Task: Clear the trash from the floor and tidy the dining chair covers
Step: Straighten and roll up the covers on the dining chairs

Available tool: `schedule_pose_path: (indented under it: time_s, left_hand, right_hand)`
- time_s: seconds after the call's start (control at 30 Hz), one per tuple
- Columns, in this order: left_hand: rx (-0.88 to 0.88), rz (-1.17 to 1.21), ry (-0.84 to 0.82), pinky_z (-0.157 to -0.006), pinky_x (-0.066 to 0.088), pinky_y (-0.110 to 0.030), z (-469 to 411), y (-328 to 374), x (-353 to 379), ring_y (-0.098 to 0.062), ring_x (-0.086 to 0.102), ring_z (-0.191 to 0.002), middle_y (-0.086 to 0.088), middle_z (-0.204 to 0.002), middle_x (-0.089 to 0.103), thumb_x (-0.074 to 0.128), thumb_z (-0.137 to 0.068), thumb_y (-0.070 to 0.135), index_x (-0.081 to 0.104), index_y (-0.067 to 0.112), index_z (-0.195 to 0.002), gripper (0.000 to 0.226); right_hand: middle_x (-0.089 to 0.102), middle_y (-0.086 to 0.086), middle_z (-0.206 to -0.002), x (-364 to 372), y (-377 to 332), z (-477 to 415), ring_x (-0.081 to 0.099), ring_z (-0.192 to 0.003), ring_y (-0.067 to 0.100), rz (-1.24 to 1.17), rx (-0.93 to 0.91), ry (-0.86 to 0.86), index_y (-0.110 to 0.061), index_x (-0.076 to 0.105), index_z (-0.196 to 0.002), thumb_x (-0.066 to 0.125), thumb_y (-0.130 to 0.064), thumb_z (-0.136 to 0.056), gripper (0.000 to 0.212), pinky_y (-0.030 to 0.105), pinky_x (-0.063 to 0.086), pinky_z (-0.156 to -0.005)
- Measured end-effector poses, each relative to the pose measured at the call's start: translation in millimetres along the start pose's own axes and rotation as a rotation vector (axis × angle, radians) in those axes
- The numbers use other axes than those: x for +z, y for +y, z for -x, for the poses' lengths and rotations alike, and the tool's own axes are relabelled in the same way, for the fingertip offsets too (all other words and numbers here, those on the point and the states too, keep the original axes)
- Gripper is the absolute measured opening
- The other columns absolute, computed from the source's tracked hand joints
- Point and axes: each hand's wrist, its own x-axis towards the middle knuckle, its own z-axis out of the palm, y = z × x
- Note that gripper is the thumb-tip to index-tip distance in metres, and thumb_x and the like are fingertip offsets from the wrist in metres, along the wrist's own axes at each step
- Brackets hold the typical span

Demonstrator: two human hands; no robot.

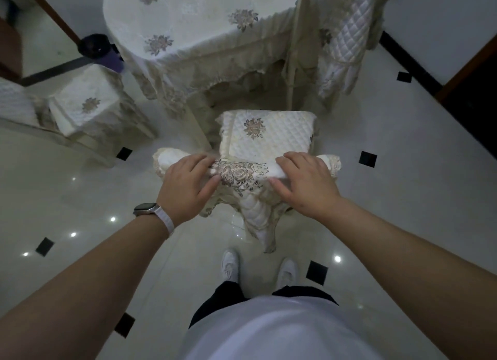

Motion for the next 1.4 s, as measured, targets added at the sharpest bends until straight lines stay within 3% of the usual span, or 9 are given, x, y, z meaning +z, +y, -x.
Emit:
schedule_pose_path:
  time_s: [0.23,0.4,0.5,0.63,1.03,1.4]
  left_hand:
    - [0.096,-0.007,-0.074,-0.101,0.037,-0.047,-13,-27,6,-0.028,0.053,-0.117,-0.005,-0.126,0.061,0.035,-0.096,0.060,0.058,0.016,-0.128,0.059]
    - [0.141,0.024,-0.009,-0.101,0.035,-0.048,-19,-37,14,-0.028,0.053,-0.111,-0.008,-0.117,0.063,0.029,-0.095,0.065,0.062,0.013,-0.122,0.067]
    - [0.167,0.041,0.031,-0.095,0.035,-0.046,-24,-44,19,-0.030,0.054,-0.097,-0.011,-0.102,0.063,0.027,-0.095,0.069,0.064,0.008,-0.114,0.073]
    - [0.230,0.065,0.093,-0.086,0.037,-0.043,-29,-49,27,-0.030,0.052,-0.084,-0.012,-0.090,0.059,0.031,-0.094,0.070,0.064,0.006,-0.104,0.072]
    - [0.224,0.083,0.198,-0.079,0.038,-0.041,-77,-52,13,-0.028,0.054,-0.078,-0.006,-0.082,0.061,0.038,-0.090,0.071,0.066,0.009,-0.095,0.068]
    - [0.218,0.109,0.187,-0.083,0.032,-0.038,-102,-87,-8,-0.026,0.057,-0.080,-0.004,-0.083,0.062,0.034,-0.089,0.075,0.065,0.011,-0.094,0.071]
  right_hand:
    - [0.063,0.004,-0.116,14,-9,-10,0.055,-0.107,0.026,-0.011,-0.005,0.057,-0.015,0.062,-0.115,0.035,-0.065,-0.091,0.062,0.043,0.035,-0.097]
    - [0.066,0.004,-0.095,28,-16,-27,0.059,-0.086,0.027,0.059,-0.054,0.170,-0.013,0.066,-0.096,0.040,-0.066,-0.090,0.059,0.041,0.044,-0.081]
    - [0.065,0.004,-0.087,31,-14,-28,0.059,-0.078,0.027,0.078,-0.100,0.224,-0.013,0.066,-0.094,0.037,-0.067,-0.092,0.061,0.038,0.043,-0.074]
    - [0.064,0.005,-0.084,32,-8,-30,0.058,-0.076,0.027,0.088,-0.139,0.263,-0.011,0.066,-0.092,0.038,-0.070,-0.090,0.065,0.037,0.042,-0.072]
    - [0.060,0.007,-0.073,18,0,-72,0.057,-0.067,0.029,0.146,-0.060,0.399,-0.009,0.062,-0.081,0.038,-0.073,-0.087,0.069,0.035,0.042,-0.065]
    - [0.056,0.005,-0.069,19,-25,-109,0.052,-0.063,0.026,0.151,-0.095,0.472,-0.010,0.060,-0.076,0.031,-0.073,-0.090,0.071,0.033,0.036,-0.065]
